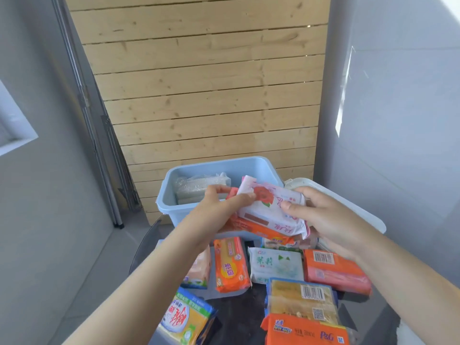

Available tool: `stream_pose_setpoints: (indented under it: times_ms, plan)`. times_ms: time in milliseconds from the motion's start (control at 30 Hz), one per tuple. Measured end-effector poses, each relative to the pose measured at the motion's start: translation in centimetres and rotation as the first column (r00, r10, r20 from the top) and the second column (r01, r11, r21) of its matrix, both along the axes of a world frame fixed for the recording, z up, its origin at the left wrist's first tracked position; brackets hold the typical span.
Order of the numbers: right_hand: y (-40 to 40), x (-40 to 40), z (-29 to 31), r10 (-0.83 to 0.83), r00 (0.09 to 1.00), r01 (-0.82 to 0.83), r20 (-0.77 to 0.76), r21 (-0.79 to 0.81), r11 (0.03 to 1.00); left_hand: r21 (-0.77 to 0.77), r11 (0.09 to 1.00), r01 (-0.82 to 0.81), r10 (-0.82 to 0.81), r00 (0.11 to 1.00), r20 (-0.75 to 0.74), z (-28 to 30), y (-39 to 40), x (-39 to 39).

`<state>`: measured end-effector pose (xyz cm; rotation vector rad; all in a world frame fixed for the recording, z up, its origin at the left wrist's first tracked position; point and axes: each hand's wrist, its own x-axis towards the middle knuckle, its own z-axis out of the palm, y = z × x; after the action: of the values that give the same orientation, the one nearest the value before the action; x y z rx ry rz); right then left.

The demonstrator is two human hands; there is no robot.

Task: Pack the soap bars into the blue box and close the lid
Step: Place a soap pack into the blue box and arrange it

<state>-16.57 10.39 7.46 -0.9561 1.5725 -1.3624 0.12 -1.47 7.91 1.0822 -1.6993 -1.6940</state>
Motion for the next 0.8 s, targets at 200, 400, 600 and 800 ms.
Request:
stream_pose_setpoints:
  times_ms: [200, 400, 600, 800]
  plan:
    - [-4.2, 0.2, 3.9, 0.074, 0.992, -0.080, -0.103, -0.054, 0.995, -0.095, 0.993, 0.072, -0.067, 0.996, 0.052, 4.0, -3.1, -0.1]
    - [-10.0, 0.1, 5.6, 0.163, 0.987, -0.162, -0.003, 0.123, 0.979, 0.025, 0.993, -0.111, 0.112, 0.992, -0.052, 4.7, -6.8, 0.1]
    - [-16.3, -0.5, 4.8, 0.369, 0.904, -0.423, 0.217, 0.320, 0.848, 0.187, 0.982, -0.034, 0.012, 0.993, 0.114, 4.2, -10.6, 1.4]
    - [-20.8, -0.9, 0.5, 0.402, 0.833, -0.547, 0.380, 0.450, 0.706, 0.276, 0.961, -0.004, -0.109, 0.913, 0.393, 2.3, -14.0, 1.8]
